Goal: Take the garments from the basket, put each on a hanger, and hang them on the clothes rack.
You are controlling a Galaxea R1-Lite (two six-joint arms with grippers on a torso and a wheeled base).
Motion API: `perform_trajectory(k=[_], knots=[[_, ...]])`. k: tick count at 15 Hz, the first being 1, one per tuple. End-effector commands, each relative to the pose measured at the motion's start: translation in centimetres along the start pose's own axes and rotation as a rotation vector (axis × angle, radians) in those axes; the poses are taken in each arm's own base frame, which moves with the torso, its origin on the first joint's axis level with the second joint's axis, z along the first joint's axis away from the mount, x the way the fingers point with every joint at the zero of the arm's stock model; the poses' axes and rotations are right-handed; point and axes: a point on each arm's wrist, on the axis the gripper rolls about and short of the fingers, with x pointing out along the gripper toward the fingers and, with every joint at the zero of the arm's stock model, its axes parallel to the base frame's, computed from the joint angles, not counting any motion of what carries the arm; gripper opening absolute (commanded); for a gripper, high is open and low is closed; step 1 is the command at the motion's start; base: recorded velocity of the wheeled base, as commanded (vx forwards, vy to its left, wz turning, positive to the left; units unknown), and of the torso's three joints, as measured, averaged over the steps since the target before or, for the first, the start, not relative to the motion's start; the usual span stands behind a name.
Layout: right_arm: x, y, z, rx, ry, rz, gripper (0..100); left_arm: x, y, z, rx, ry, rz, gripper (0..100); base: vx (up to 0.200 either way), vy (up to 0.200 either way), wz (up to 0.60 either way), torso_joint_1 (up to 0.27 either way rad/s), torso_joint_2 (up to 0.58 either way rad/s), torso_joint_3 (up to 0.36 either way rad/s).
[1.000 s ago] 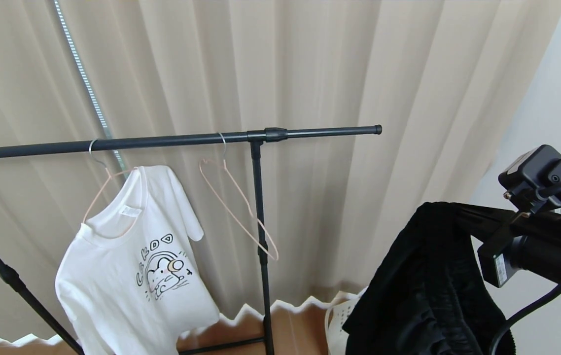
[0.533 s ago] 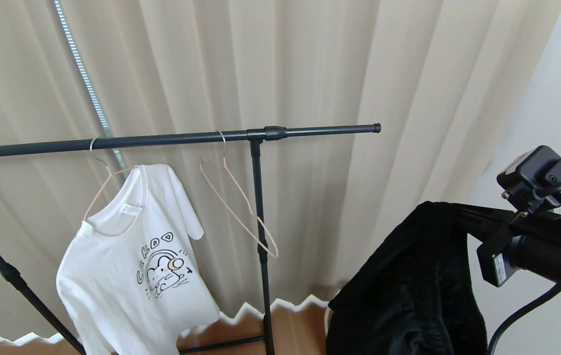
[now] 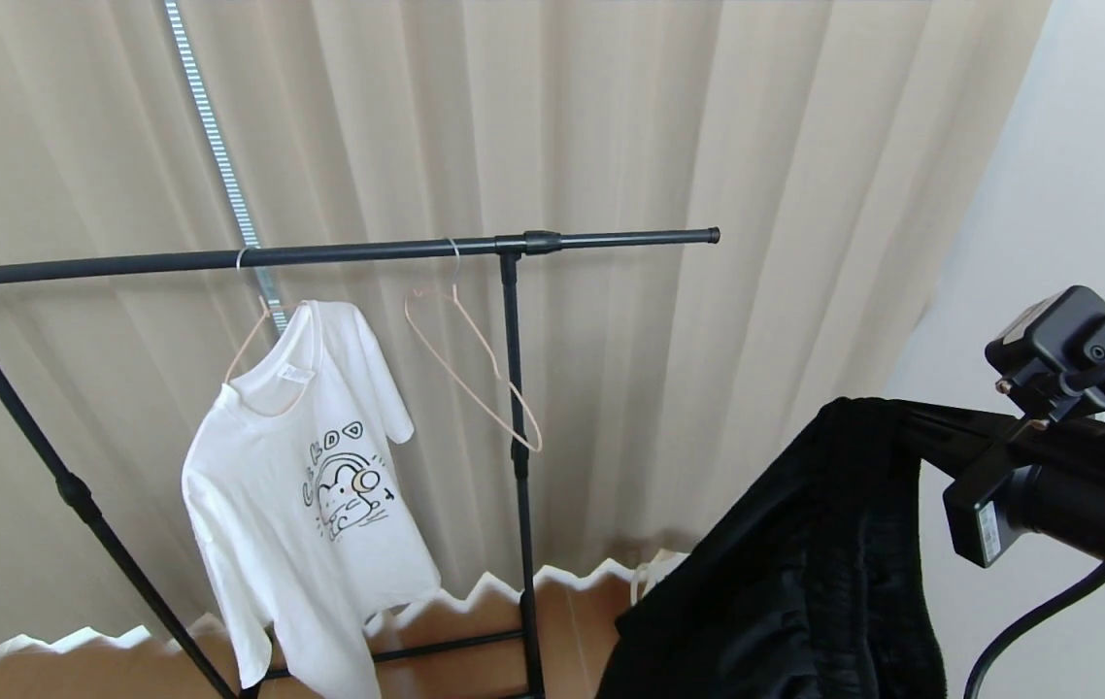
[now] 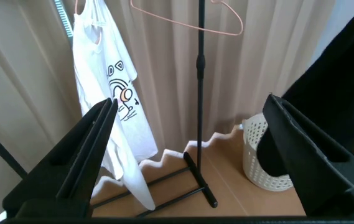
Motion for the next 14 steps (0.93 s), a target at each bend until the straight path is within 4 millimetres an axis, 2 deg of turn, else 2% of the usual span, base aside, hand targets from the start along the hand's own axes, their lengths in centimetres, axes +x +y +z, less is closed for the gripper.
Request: perform_trajectory(k=[1, 2, 12, 14], knots=[[0.3, -0.4, -0.2, 0.005, 0.016, -0.023, 0, 0.0, 0.0, 0.0, 0.0, 0.002, 0.0, 100, 0.0, 0.0, 0.6, -0.002, 0.0, 0.017], [0.3, -0.5, -0.2, 0.005, 0.016, -0.024, 0, 0.0, 0.0, 0.0, 0.0, 0.002, 0.0, 100, 0.0, 0.0, 0.6, 0.012, 0.01, 0.007], [0.1, -0.5, -0.3, -0.014, 0.03, -0.057, 0, 0.0, 0.0, 0.1, 0.016, -0.001, -0.003, 100, 0.0, 0.0, 0.0, 0.0, 0.0, 0.0], [-0.1, 0.7, 0.6, -0.013, 0.004, -0.001, 0, 0.0, 0.1, 0.0, 0.047, 0.013, 0.05, 100, 0.0, 0.0, 0.0, 0.0, 0.0, 0.0]])
